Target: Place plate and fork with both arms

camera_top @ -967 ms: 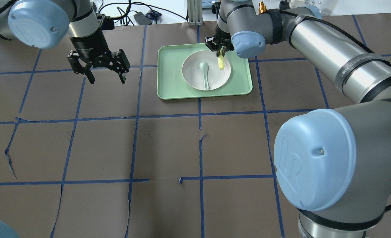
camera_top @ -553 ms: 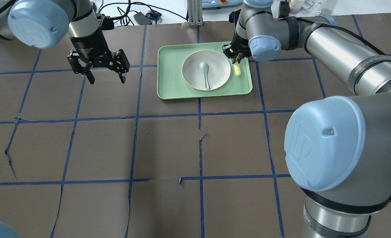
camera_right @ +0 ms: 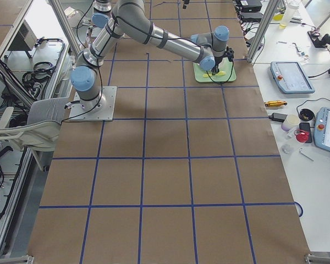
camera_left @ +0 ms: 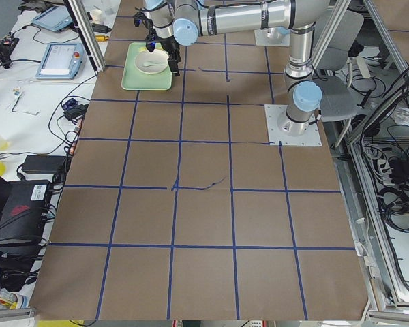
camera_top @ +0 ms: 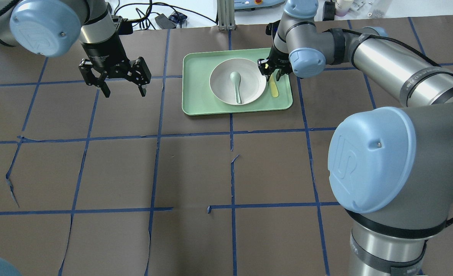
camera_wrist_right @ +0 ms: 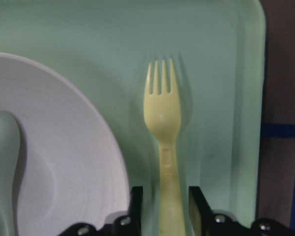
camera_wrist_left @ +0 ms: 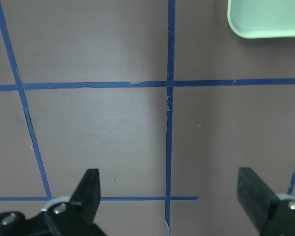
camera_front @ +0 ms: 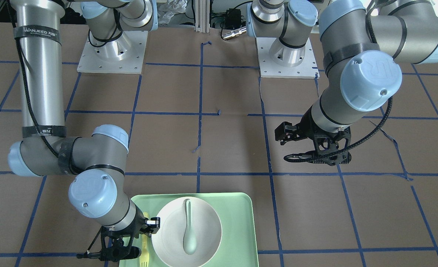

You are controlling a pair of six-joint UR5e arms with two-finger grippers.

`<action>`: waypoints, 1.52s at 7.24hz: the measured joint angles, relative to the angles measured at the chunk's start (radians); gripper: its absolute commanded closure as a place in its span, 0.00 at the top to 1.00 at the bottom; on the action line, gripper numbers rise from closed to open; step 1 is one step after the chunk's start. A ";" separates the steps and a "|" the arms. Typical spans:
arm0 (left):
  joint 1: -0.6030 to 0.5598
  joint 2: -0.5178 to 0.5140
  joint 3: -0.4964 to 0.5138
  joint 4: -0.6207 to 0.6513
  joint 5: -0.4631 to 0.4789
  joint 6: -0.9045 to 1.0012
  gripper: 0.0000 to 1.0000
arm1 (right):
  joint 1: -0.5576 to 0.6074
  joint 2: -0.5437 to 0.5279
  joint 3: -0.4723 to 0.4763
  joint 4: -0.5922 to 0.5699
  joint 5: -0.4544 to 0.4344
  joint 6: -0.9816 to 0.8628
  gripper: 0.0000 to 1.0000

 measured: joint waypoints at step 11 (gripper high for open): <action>-0.009 0.080 0.004 0.021 -0.003 -0.076 1.00 | 0.031 -0.531 0.031 0.698 -0.120 0.083 1.00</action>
